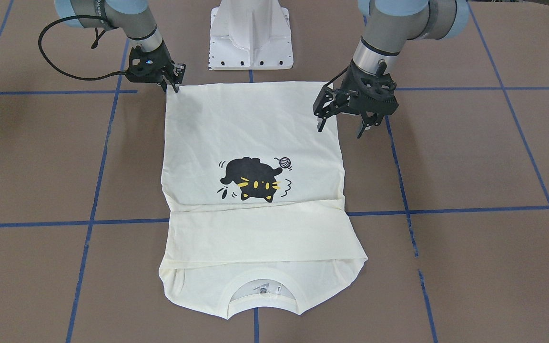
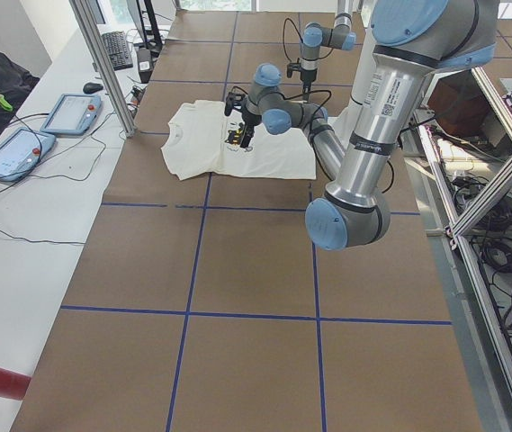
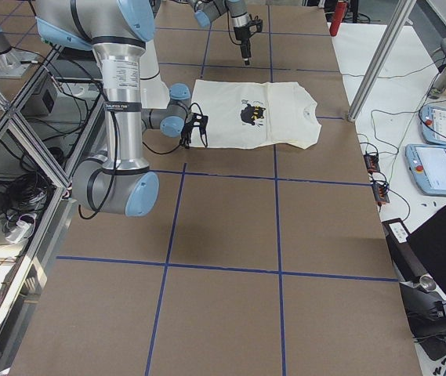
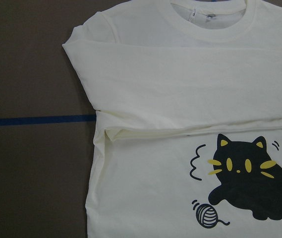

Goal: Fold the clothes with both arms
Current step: 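Grasp the near hem corners with both grippers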

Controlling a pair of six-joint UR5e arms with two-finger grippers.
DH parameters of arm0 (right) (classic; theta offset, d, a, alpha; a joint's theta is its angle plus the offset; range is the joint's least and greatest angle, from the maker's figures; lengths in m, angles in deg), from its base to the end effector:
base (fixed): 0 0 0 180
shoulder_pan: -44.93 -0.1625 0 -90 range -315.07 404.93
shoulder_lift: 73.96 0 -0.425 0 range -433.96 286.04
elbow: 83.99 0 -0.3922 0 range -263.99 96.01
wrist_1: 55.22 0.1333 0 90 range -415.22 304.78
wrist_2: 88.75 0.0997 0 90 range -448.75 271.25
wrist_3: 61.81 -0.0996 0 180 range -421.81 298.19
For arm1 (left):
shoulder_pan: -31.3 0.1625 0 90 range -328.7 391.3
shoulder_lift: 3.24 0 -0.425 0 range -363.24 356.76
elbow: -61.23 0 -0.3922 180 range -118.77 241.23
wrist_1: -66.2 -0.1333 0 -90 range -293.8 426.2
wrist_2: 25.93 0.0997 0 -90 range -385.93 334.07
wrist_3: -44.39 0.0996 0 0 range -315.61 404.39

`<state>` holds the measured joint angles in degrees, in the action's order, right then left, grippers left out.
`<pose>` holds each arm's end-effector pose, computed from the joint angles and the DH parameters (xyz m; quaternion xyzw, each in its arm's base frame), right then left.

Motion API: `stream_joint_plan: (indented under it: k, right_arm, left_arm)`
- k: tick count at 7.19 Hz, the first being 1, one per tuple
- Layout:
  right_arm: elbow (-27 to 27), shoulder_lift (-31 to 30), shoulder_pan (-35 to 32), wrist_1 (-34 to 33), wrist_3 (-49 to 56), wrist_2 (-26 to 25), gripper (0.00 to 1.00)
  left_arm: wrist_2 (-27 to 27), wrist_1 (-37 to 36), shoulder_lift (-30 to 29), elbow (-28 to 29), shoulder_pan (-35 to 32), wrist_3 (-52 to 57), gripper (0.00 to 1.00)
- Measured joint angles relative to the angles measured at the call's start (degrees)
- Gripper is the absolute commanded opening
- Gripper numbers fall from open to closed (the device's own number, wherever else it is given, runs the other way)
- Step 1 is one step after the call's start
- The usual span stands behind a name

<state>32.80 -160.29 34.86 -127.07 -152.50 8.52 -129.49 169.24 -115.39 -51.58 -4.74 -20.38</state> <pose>-0.4764 -0.2072 0.3783 -0.0240 -0.4141 0.0593 0.9080 0.3984 -0.4259 0.2458 0.1565 0.4668 -0.0248 0.8700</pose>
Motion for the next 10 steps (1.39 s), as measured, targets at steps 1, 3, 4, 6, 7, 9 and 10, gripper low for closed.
stream_joint_plan:
  k: [1,3,4,6,7,9,10]
  right_arm:
    - [0.6,0.0,-0.1,0.0,0.0,-0.1,0.0]
    - [1.6,-0.1,-0.4,0.0,-0.4,-0.6,0.0]
    - [1.9,-0.1,-0.4,-0.1,-1.0,-1.8,0.0]
    - [2.3,-0.1,-0.4,0.2,-1.7,-3.6,0.0]
    - [2.6,0.0,-0.4,0.3,-1.8,-3.9,0.0]
    - [3.4,0.0,-0.6,0.3,-1.8,-3.9,0.0]
    - [3.9,0.0,-0.8,0.3,-1.8,-3.7,0.0]
  left_arm:
    - [0.0,0.0,0.0,0.1,0.0,0.0,1.0]
    - [-0.1,0.0,0.1,0.3,0.1,-0.1,1.0]
    - [-0.3,0.6,0.9,0.2,0.2,-2.4,1.0]
    - [-0.4,3.5,6.3,-2.3,3.7,-15.5,0.98]
    - [0.0,4.2,10.3,-5.0,7.5,-21.8,0.95]
    - [4.5,4.2,15.7,-7.4,16.1,-32.9,0.95]
    - [6.7,4.2,16.7,-7.2,20.4,-37.4,0.95]
